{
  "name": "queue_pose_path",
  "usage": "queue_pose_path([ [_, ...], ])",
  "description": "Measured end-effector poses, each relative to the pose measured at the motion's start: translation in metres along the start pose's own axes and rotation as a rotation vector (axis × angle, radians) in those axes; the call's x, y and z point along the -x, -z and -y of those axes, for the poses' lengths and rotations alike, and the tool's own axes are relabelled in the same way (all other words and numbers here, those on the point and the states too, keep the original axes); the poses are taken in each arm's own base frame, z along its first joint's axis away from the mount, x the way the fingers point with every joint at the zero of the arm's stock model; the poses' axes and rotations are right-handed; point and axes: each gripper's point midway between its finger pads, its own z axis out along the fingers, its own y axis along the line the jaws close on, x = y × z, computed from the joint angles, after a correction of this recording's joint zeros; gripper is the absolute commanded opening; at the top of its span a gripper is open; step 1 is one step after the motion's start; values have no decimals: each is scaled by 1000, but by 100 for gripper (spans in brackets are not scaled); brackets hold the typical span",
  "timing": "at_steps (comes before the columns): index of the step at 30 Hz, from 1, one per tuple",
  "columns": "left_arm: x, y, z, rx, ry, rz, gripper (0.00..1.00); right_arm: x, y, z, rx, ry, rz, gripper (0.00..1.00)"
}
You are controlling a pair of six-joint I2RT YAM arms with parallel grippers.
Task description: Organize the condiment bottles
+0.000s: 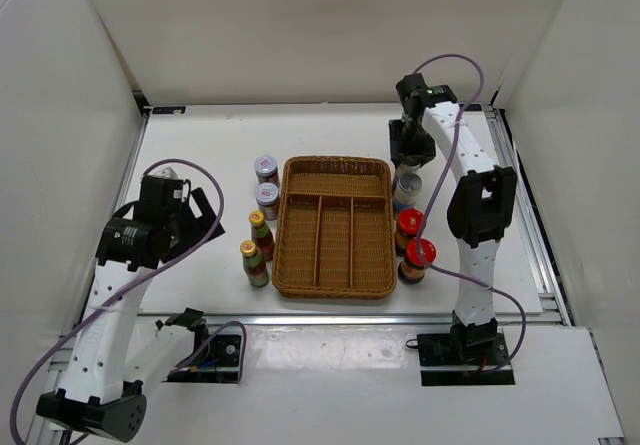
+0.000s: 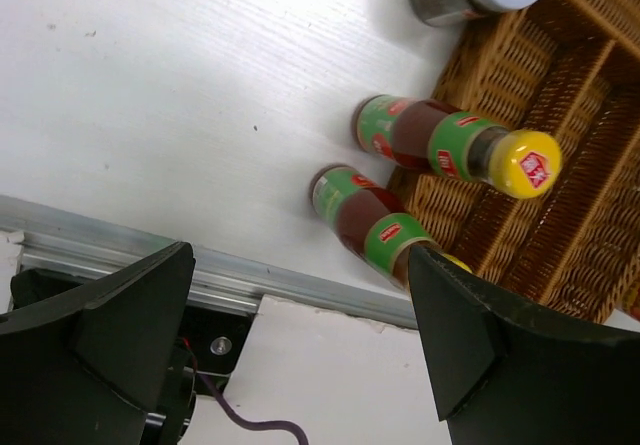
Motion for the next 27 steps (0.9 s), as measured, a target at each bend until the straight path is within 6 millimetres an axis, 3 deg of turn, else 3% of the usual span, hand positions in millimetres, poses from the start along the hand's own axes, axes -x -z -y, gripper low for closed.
queue_pose_path([
  [3, -8, -5, -5, 26, 3, -34, 100, 13, 17, 4, -24, -10, 47, 36],
  [8, -14, -10, -14, 86, -6, -70, 100, 51, 66, 4, -40, -25, 219, 33],
  [12, -15, -19, -24, 167, -25, -110, 100, 62, 104, -13, 6, -7, 318, 32],
  [15, -16, -29, -28, 217, -43, -146, 100, 58, 120, -42, 48, 52, 353, 32],
  [22, -13, -29, -33, 246, -50, -131, 100, 16, 120, -132, 137, 266, 310, 34],
  [24, -12, -28, -33, 243, -50, -123, 100, 8, 111, -146, 145, 305, 287, 34],
  [27, -12, -26, -33, 237, -48, -113, 100, 1, 88, -151, 129, 326, 233, 33],
])
